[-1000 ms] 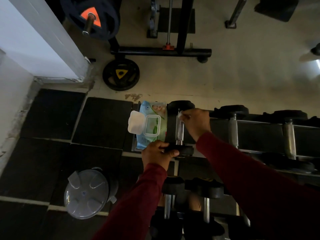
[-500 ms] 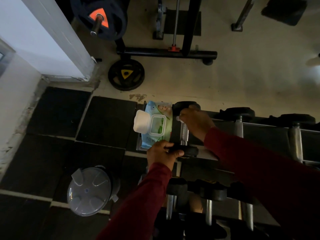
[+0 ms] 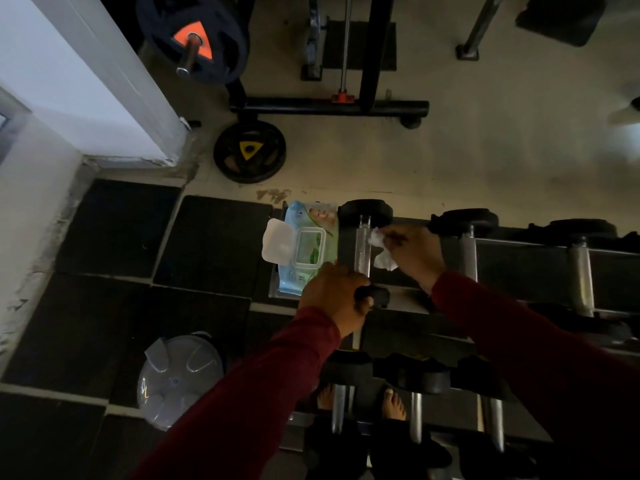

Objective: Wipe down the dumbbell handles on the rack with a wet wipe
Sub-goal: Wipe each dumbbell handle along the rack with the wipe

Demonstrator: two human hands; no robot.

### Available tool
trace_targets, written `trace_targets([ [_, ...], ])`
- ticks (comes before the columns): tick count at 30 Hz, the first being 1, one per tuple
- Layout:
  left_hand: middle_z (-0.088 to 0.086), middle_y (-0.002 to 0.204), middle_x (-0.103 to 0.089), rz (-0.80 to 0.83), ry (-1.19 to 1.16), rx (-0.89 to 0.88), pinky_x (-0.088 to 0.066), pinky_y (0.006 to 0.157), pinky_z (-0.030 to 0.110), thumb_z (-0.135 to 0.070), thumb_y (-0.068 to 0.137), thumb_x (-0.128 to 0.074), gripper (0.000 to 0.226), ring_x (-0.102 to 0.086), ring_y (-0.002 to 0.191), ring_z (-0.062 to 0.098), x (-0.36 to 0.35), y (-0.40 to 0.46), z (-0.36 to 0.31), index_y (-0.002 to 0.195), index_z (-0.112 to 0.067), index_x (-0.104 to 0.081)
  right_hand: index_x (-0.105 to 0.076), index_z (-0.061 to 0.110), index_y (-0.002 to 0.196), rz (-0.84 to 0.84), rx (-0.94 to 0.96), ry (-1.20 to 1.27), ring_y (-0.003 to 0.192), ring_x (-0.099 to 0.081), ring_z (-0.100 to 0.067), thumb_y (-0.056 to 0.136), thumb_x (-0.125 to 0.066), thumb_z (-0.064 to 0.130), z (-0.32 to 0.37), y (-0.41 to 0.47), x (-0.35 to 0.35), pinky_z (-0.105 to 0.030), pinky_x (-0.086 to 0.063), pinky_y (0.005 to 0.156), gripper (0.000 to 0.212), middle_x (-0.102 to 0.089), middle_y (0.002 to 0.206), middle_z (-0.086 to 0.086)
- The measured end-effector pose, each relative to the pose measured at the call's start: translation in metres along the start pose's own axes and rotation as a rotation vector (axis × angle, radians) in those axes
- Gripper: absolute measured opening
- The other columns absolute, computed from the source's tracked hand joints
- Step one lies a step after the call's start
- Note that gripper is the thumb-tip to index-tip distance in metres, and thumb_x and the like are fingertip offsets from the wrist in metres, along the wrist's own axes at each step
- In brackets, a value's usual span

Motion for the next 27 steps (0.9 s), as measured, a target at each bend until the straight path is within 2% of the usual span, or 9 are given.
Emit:
trace_targets([
  [3, 0.002, 0.122, -0.059, 0.195, 0.339, -0.184, -0.050, 0.092, 0.045, -0.048, 0.086, -0.065, 0.046, -0.053, 0.115, 0.026, -0.005, 0.020, -0.031, 0.124, -0.024, -0.059, -0.072, 0.030, 0.113, 0.018, -0.300, 0.289, 0.099, -0.066, -0.008, 0.093, -0.064, 0.026, -0.020, -0.002, 0.008, -0.033, -0.053, 0.092, 0.021, -0.070, 0.110, 0.009],
  [5, 0.005, 0.126, -0.058, 0.316, 0.575, -0.224, -0.051, 0.090, 0.046, -0.040, 0.088, -0.066, 0.042, -0.056, 0.116, 0.030, -0.015, 0.034, -0.051, 0.125, -0.019, -0.060, -0.072, 0.020, 0.109, 0.015, -0.440, 0.495, 0.102, -0.068, -0.021, 0.088, -0.066, 0.024, -0.025, -0.007, 0.010, -0.045, -0.054, 0.097, 0.022, -0.072, 0.110, -0.003],
  [7, 0.012, 0.128, -0.058, 0.425, 0.707, -0.152, -0.053, 0.088, 0.048, -0.025, 0.094, -0.062, 0.035, -0.056, 0.115, 0.034, -0.026, 0.045, -0.064, 0.126, -0.011, -0.060, -0.066, 0.008, 0.116, 0.018, -0.505, 0.672, 0.108, -0.066, -0.032, 0.091, -0.060, 0.015, -0.025, -0.014, 0.015, -0.046, -0.051, 0.101, 0.028, -0.068, 0.118, -0.017],
  [10, 0.025, 0.133, -0.048, 0.514, 0.733, -0.024, -0.049, 0.089, 0.063, -0.017, 0.098, -0.053, 0.038, -0.048, 0.121, 0.044, -0.038, 0.049, -0.078, 0.133, -0.002, -0.052, -0.063, 0.000, 0.116, 0.014, -0.513, 0.579, 0.118, -0.060, -0.035, 0.085, -0.057, -0.003, -0.029, -0.016, 0.023, -0.042, -0.049, 0.104, 0.031, -0.060, 0.129, -0.020],
  [14, 0.022, 0.134, -0.041, 0.414, 0.663, -0.045, -0.044, 0.090, 0.071, -0.013, 0.089, -0.065, 0.052, -0.045, 0.122, 0.045, -0.038, 0.036, -0.076, 0.137, -0.004, -0.046, -0.063, 0.011, 0.115, -0.002, -0.630, 0.685, 0.105, -0.063, -0.025, 0.086, -0.062, -0.006, -0.038, -0.018, 0.024, -0.038, -0.055, 0.094, 0.034, -0.063, 0.119, -0.009],
  [16, 0.019, 0.134, -0.040, 0.345, 0.618, -0.099, -0.049, 0.088, 0.067, -0.011, 0.080, -0.075, 0.071, -0.048, 0.119, 0.043, -0.032, 0.028, -0.065, 0.141, -0.006, -0.039, -0.061, 0.010, 0.122, 0.010, -0.610, 0.769, 0.106, -0.064, -0.023, 0.089, -0.063, -0.002, -0.037, -0.021, 0.027, -0.035, -0.056, 0.091, 0.035, -0.063, 0.119, -0.008],
  [19, 0.014, 0.138, -0.037, 0.275, 0.565, -0.167, -0.054, 0.090, 0.052, -0.015, 0.076, -0.078, 0.076, -0.051, 0.116, 0.035, -0.028, 0.019, -0.045, 0.141, -0.010, -0.038, -0.062, 0.013, 0.119, 0.014, -0.588, 0.836, 0.103, -0.066, -0.019, 0.093, -0.063, 0.006, -0.035, -0.023, 0.025, -0.033, -0.058, 0.088, 0.027, -0.066, 0.113, -0.009],
  [24, 0.006, 0.142, -0.036, 0.116, 0.337, -0.120, -0.043, 0.107, 0.041, -0.022, 0.075, -0.078, 0.074, -0.049, 0.124, 0.026, -0.038, 0.011, -0.016, 0.138, -0.015, -0.041, -0.062, 0.023, 0.122, -0.069, -0.419, 0.353, 0.093, -0.060, -0.007, 0.090, -0.069, 0.025, -0.030, -0.015, 0.015, -0.027, -0.053, 0.078, 0.032, -0.063, 0.108, 0.007],
  [27, -0.003, 0.136, -0.043, 0.001, 0.078, -0.028, -0.044, 0.107, 0.035, -0.016, 0.076, -0.076, 0.062, -0.049, 0.124, 0.019, -0.041, 0.004, -0.006, 0.131, -0.025, -0.049, -0.063, 0.026, 0.127, -0.102, -0.348, 0.295, 0.103, -0.060, -0.008, 0.090, -0.069, 0.023, -0.026, -0.008, 0.010, -0.032, -0.053, 0.095, 0.037, -0.063, 0.120, 0.006],
])
Point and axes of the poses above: each hand's wrist, its own y-axis towards the middle knuckle, its own x-axis out of the back of the hand, z = x × y, the point moved 3 cm from there along y, towards the middle knuckle
